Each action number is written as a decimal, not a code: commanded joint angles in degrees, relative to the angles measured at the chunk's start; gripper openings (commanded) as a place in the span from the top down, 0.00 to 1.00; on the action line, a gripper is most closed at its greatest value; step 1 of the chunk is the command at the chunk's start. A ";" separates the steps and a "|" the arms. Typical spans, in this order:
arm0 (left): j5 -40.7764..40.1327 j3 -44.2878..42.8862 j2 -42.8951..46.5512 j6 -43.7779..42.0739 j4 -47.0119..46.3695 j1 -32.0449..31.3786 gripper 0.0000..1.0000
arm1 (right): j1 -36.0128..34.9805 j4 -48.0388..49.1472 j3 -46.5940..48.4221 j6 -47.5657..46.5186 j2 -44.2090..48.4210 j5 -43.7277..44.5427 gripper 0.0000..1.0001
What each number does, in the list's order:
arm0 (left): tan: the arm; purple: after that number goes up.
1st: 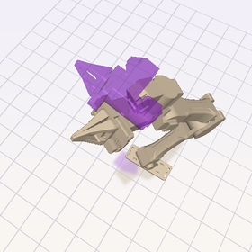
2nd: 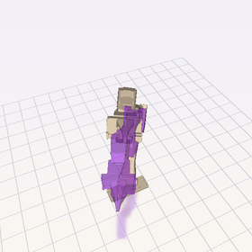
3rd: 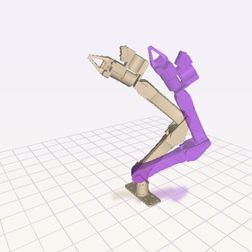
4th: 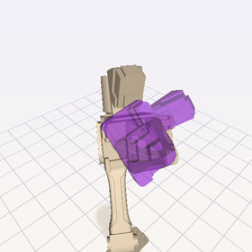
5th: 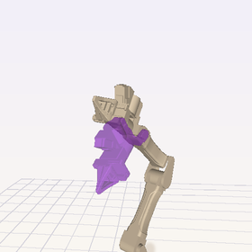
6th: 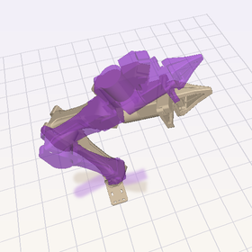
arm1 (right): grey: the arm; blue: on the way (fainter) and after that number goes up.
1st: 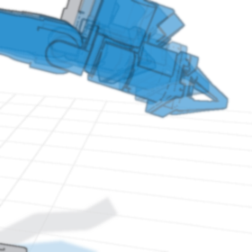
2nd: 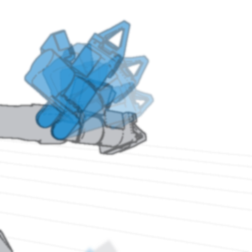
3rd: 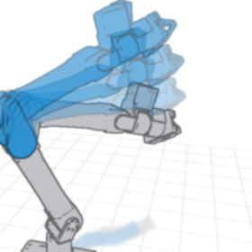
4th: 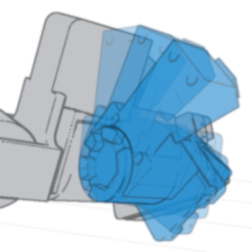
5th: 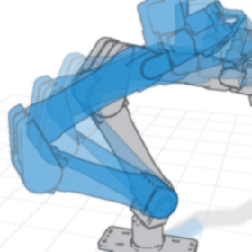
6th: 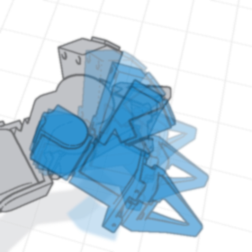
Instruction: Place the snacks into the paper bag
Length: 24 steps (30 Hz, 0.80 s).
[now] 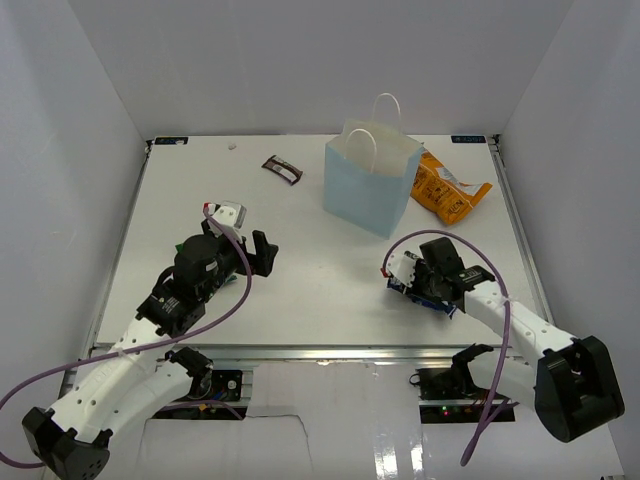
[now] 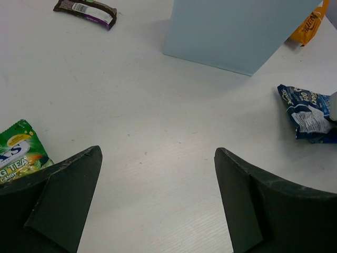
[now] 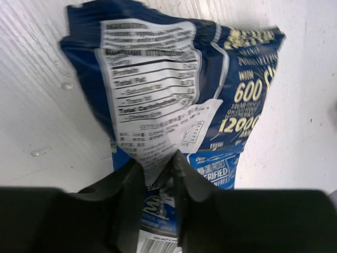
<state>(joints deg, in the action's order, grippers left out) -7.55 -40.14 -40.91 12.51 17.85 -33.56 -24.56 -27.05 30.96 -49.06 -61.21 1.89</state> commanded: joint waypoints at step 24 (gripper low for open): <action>-2.90 0.85 2.23 -0.65 0.08 -0.19 0.02 | 3.90 -5.39 48.08 12.84 0.85 -44.86 0.92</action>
<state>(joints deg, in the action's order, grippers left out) -8.84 -39.79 -38.59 12.47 17.96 -33.56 -21.58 -35.14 68.64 -40.53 -56.95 -35.77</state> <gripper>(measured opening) 0.979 0.083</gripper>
